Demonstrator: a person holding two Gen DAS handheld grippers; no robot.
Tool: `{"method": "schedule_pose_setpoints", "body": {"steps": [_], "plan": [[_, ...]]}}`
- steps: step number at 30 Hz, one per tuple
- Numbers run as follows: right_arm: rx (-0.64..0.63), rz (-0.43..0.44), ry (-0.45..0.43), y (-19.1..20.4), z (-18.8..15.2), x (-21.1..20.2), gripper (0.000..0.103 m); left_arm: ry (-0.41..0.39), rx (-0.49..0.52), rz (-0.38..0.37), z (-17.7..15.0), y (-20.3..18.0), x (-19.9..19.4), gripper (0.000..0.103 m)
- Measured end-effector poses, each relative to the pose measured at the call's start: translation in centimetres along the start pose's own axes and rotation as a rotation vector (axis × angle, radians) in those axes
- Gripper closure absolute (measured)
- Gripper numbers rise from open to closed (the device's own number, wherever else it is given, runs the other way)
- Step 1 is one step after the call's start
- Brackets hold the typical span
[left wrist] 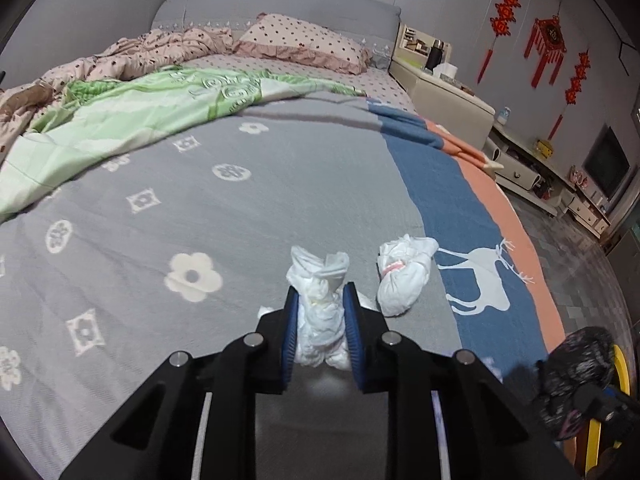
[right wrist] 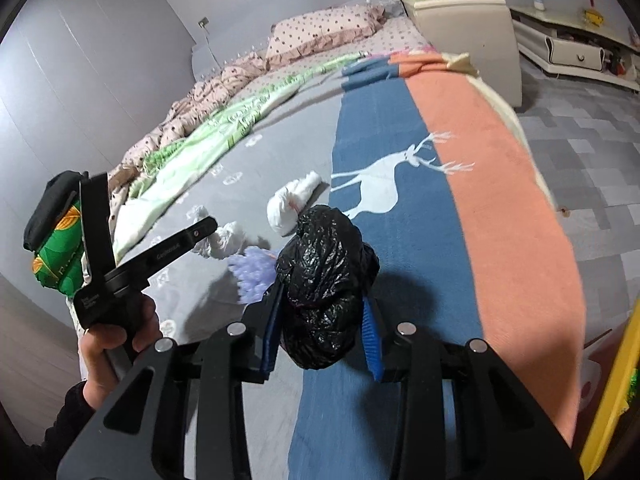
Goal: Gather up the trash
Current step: 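Carry the tissue bundle and black bag over the yellow bin while opening both tools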
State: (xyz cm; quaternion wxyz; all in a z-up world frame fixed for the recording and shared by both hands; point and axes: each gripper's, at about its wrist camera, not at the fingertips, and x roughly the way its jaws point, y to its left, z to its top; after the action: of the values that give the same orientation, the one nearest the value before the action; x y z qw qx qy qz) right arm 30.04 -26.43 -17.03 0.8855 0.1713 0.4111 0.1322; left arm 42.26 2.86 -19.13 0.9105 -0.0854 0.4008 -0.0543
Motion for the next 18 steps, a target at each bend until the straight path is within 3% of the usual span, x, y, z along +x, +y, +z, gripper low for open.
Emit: {"method": "schedule_pose_setpoints", "body": {"steps": [10, 18], "plan": [[0.009, 0.022, -0.089, 0.3, -1.1, -7.8, 0.07, -0.04, 0.027, 0.037, -1.0, -0.7, -5.9, 0.083], [0.013, -0.009, -0.182, -0.6, -2.2, -14.4, 0.07, -0.071, 0.072, -0.048, -2.4, -4.9, -10.8, 0.083]]}}
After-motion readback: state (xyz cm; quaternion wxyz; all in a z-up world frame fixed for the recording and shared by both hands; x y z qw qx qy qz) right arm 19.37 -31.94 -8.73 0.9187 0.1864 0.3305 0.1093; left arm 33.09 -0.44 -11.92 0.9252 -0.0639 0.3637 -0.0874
